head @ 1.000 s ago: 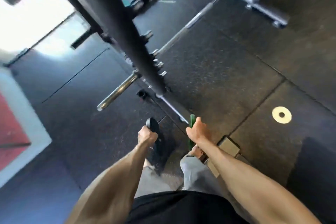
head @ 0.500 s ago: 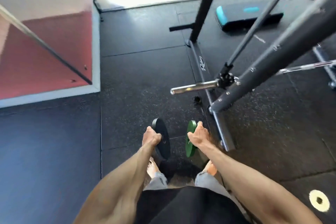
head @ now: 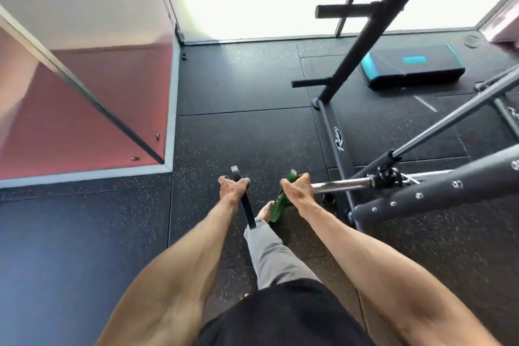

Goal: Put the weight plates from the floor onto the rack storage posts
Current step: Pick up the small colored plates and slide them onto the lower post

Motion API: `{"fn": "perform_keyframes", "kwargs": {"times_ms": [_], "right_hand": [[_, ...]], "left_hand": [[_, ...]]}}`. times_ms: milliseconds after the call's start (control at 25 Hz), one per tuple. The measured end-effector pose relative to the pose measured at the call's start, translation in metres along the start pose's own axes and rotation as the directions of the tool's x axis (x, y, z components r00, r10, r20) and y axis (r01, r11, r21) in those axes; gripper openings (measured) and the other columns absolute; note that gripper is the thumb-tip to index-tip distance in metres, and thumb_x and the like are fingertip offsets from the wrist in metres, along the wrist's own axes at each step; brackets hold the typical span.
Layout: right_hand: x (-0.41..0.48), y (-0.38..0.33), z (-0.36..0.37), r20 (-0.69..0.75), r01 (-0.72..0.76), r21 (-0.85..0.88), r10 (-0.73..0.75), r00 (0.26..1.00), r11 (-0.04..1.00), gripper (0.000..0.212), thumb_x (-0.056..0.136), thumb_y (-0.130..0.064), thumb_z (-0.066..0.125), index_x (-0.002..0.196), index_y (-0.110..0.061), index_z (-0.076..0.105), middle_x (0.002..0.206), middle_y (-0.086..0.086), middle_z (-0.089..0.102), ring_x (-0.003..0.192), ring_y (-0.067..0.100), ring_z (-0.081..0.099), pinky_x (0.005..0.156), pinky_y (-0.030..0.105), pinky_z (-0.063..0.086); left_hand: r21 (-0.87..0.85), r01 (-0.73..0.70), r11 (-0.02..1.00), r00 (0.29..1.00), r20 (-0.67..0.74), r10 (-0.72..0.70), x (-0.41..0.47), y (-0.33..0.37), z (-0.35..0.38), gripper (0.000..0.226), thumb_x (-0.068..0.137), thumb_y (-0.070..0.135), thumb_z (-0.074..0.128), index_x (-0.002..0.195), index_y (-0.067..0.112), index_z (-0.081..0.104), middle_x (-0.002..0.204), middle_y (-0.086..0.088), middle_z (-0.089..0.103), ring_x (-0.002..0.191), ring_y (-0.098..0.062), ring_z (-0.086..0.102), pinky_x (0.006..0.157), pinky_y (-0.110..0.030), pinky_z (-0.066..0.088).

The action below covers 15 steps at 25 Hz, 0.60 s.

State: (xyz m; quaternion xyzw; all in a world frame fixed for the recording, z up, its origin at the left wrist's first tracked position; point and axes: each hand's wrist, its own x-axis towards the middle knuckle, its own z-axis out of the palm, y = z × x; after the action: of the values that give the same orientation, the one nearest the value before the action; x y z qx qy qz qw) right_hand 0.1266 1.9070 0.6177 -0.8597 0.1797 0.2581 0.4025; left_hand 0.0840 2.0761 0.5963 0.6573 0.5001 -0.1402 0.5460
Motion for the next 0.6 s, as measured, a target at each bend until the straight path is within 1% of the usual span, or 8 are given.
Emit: {"fn": "perform_keyframes", "kwargs": {"times_ms": [80,160,240,280,360,440,520,600], "right_hand": [[0.039,-0.045,0.005,-0.003,-0.019,0.135,0.019,1.0,0.991,0.04,0.089,-0.034,0.063,0.112,-0.008,0.042,0.109,0.015,0.063,0.093,0.029,0.061,0.086,0.041,0.052],[0.076,-0.091,0.0,-0.023,-0.053,0.275,0.062,0.998,0.96,0.037,0.09,-0.035,0.061,0.107,-0.011,0.039,0.102,0.013,0.061,0.087,0.027,0.061,0.087,0.046,0.055],[0.107,-0.131,-0.012,-0.026,-0.076,0.386,0.093,0.995,0.919,0.036,0.09,-0.033,0.06,0.107,-0.01,0.038,0.089,0.009,0.058,0.077,0.024,0.06,0.084,0.049,0.057],[0.122,-0.154,-0.02,-0.021,-0.078,0.427,0.096,0.995,0.901,0.035,0.091,-0.031,0.058,0.108,-0.01,0.037,0.083,0.007,0.055,0.071,0.022,0.058,0.078,0.046,0.057],[0.151,-0.191,-0.036,-0.045,-0.065,0.493,0.1,0.994,0.868,0.031,0.093,-0.028,0.056,0.108,-0.011,0.035,0.077,0.005,0.053,0.063,0.018,0.054,0.066,0.039,0.05],[0.178,-0.221,-0.05,-0.105,-0.046,0.499,0.113,0.988,0.865,0.03,0.093,-0.028,0.055,0.107,-0.012,0.035,0.074,0.004,0.053,0.061,0.017,0.053,0.063,0.036,0.046],[0.204,-0.247,-0.064,-0.158,-0.036,0.509,0.135,0.978,0.86,0.028,0.094,-0.027,0.054,0.107,-0.011,0.035,0.071,0.003,0.05,0.059,0.015,0.049,0.056,0.03,0.042],[0.229,-0.272,-0.076,-0.19,-0.047,0.564,0.185,0.964,0.825,0.028,0.096,-0.029,0.053,0.105,-0.012,0.033,0.07,0.002,0.047,0.058,0.014,0.046,0.053,0.029,0.038]], "left_hand": [[-0.099,-0.017,0.995,0.999,0.03,0.02,0.035,0.049,0.001,0.081,0.073,0.033,0.066,0.144,0.017,0.03,0.125,-0.017,0.06,0.112,-0.036,0.061,0.097,-0.047,0.05],[-0.145,-0.027,0.989,0.999,0.028,0.031,0.064,0.105,0.004,0.077,0.071,0.034,0.064,0.141,0.021,0.036,0.123,-0.017,0.061,0.109,-0.037,0.062,0.089,-0.046,0.051],[-0.176,-0.066,0.982,0.997,0.025,0.071,0.081,0.163,0.007,0.054,0.078,0.029,0.063,0.129,0.016,0.049,0.111,-0.015,0.063,0.099,-0.034,0.063,0.076,-0.042,0.049],[-0.179,-0.09,0.98,0.995,0.022,0.096,0.09,0.193,0.01,0.041,0.082,0.027,0.062,0.119,0.013,0.054,0.104,-0.015,0.063,0.094,-0.033,0.062,0.073,-0.04,0.049],[-0.17,-0.132,0.977,0.991,-0.006,0.132,0.107,0.25,0.017,0.02,0.084,0.027,0.061,0.095,0.011,0.058,0.095,-0.017,0.065,0.083,-0.029,0.06,0.069,-0.037,0.047],[-0.119,-0.196,0.973,0.981,-0.025,0.194,0.121,0.302,0.027,0.021,0.084,0.03,0.059,0.09,0.01,0.06,0.084,-0.016,0.064,0.075,-0.027,0.057,0.067,-0.035,0.045],[-0.121,-0.237,0.964,0.972,-0.018,0.236,0.135,0.349,0.041,0.032,0.081,0.037,0.057,0.099,0.011,0.063,0.08,-0.01,0.063,0.075,-0.027,0.062,0.072,-0.038,0.054],[-0.124,-0.263,0.957,0.964,-0.002,0.265,0.158,0.392,0.06,0.049,0.074,0.046,0.053,0.112,0.016,0.062,0.086,-0.01,0.068,0.084,-0.03,0.067,0.082,-0.045,0.058]]}}
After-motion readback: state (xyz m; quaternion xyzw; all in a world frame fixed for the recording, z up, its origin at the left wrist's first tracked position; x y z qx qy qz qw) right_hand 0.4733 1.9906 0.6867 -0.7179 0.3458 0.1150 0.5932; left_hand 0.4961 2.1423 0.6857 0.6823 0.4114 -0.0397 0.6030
